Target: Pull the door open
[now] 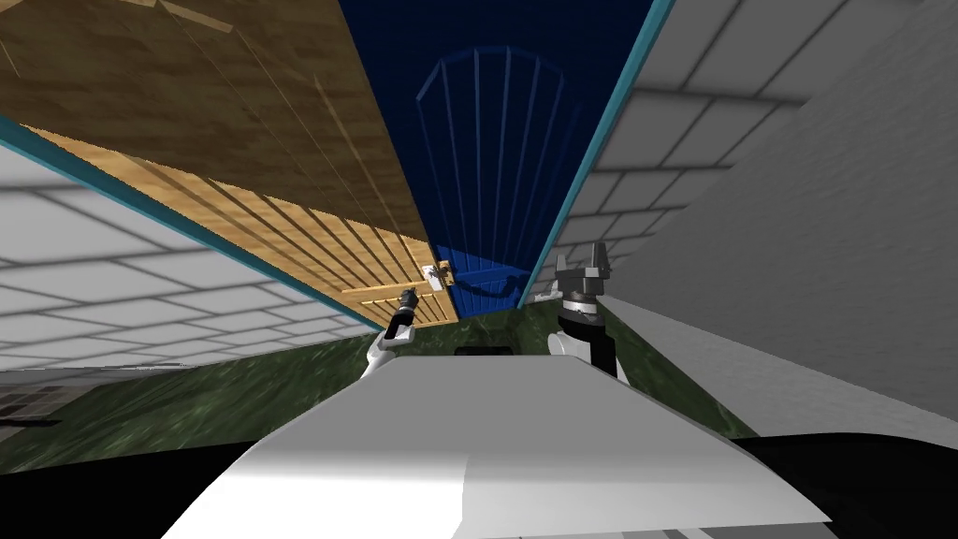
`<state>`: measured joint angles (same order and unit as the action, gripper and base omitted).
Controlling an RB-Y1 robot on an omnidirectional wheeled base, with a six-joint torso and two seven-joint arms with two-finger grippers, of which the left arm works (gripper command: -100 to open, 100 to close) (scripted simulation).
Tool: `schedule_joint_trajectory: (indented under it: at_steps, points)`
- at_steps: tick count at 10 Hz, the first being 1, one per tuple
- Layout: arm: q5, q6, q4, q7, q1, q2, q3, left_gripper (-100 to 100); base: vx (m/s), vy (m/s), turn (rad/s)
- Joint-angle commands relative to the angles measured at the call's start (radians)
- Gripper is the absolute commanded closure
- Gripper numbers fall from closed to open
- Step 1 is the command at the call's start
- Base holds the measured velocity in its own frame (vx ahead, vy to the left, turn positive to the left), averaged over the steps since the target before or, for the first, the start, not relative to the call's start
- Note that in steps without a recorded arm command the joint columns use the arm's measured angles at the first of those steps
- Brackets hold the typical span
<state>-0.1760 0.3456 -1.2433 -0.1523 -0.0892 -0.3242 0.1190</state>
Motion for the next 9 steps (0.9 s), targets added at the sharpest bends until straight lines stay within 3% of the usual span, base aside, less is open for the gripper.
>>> schedule_joint_trajectory:
  at_steps: [1, 3, 5, 7, 9]
  points:
    - [0.001, 0.003, -0.006, -0.007, 0.005, 0.001, -0.020, -100, -0.169, -0.077, -0.058]
    - [0.002, -0.002, -0.014, -0.005, 0.004, 0.004, -0.022, -100, -0.122, -0.062, -0.041]
    - [-0.003, -0.001, 0.018, 0.000, -0.017, -0.012, 0.019, -100, -0.034, 0.082, 0.206]
    - [-0.004, 0.000, 0.040, 0.006, -0.020, -0.017, 0.042, -100, 0.071, 0.114, 0.069]
    - [-0.003, 0.002, 0.044, 0.008, -0.011, -0.013, 0.042, -100, 0.148, 0.075, -0.033]
